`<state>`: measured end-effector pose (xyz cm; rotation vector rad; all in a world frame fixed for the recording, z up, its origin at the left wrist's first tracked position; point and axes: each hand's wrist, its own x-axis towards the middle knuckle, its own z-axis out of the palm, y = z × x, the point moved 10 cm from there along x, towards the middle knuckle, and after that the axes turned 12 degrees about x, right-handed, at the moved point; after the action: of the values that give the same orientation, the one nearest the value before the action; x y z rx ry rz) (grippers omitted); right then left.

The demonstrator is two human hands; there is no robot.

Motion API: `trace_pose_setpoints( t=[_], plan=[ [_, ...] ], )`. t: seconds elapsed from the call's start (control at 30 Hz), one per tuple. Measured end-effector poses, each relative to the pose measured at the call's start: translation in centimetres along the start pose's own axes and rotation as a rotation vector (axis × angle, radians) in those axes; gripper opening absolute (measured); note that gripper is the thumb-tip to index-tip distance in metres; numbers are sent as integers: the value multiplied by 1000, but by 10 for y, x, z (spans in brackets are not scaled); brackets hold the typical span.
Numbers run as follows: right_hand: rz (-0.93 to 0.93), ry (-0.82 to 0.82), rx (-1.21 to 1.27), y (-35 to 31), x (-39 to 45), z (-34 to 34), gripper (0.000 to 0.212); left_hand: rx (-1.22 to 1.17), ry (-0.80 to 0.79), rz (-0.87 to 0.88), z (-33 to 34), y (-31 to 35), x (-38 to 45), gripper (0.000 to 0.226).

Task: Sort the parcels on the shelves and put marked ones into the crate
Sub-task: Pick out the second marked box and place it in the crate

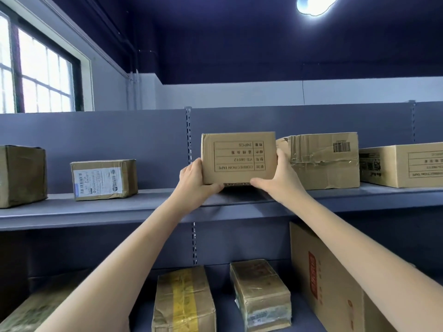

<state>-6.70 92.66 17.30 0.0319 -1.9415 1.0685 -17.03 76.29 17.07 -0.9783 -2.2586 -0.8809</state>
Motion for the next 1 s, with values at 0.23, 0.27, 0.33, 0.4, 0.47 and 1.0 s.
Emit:
trace_pose_setpoints(
  t=[0.23, 0.27, 0.33, 0.4, 0.47, 1.0],
  plan=[
    [-153, 2, -161, -41, 1, 5, 129, -102, 241, 133, -61, 20, -17, 73],
    [-178, -6, -199, -47, -1, 5, 132, -108, 261, 151, -68, 21, -20, 74],
    [-209, -36, -272, -58, -4, 4, 136, -96, 278, 189, -75, 25, -23, 74],
    [-214, -66, -324, -64, -7, 1, 138, -97, 282, 229, -80, 29, -27, 74],
    [-199, -99, -384, -66, -6, -1, 139, -112, 270, 268, -81, 33, -30, 75],
    [-1, 236, -88, -42, -24, -67, 116, -20, 272, 69, -84, -3, -38, 70]
  ],
)
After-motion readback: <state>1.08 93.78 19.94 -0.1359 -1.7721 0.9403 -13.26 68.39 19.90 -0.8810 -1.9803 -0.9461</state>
